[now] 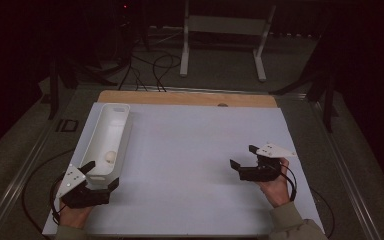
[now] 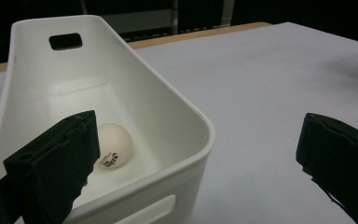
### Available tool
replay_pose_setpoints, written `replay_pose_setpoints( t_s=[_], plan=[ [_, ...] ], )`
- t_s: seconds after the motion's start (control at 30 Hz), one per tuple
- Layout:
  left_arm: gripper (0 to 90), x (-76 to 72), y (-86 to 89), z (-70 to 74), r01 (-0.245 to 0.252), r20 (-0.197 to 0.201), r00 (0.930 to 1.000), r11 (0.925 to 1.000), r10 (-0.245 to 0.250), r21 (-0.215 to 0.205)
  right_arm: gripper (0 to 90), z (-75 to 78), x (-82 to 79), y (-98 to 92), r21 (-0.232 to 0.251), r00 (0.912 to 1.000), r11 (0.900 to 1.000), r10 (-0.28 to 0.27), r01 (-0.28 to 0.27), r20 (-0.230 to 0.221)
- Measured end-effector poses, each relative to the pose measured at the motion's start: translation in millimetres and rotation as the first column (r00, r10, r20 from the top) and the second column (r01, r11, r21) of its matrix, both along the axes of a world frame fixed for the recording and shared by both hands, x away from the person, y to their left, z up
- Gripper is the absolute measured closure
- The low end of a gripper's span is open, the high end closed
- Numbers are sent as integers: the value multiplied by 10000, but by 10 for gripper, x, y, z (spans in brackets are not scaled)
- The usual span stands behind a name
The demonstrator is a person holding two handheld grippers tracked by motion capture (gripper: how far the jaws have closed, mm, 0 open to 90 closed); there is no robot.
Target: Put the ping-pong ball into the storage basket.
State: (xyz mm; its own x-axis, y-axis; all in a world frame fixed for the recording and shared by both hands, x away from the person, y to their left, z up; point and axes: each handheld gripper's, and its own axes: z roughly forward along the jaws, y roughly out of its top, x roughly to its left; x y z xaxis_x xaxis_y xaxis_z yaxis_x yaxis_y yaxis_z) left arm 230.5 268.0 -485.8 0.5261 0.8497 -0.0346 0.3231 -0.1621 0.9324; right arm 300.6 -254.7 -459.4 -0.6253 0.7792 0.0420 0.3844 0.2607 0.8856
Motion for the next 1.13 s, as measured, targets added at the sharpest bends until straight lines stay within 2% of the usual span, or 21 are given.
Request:
replay_pose_setpoints(
  t_s=[0.13,0.27,0.57,0.77,1.0,1.13],
  plan=[
    [1,10,9,-1,-94,15,10000,9999,94,-104,89,-148,-96,-78,-81,10000,9999,-96,97,24],
    [1,23,7,-5,-141,23,9999,9998,141,-142,90,-217,-188,-198,540,9988,9980,-333,314,357],
    [1,44,20,-9,-257,34,9997,9996,258,-137,89,-218,-361,-298,894,9932,9956,-374,276,1101],
    [1,56,32,-1,-323,107,9994,9992,325,-237,87,-171,-451,-316,1024,9841,9945,-409,234,1727],
    [1,57,13,-1,-271,148,9995,9995,273,-175,87,-191,-488,-320,988,9820,9947,-470,292,1830],
    [1,58,14,-2,-268,146,9995,9995,270,-138,87,-218,-477,-334,1062,9845,9939,-480,303,1689]
  ],
)
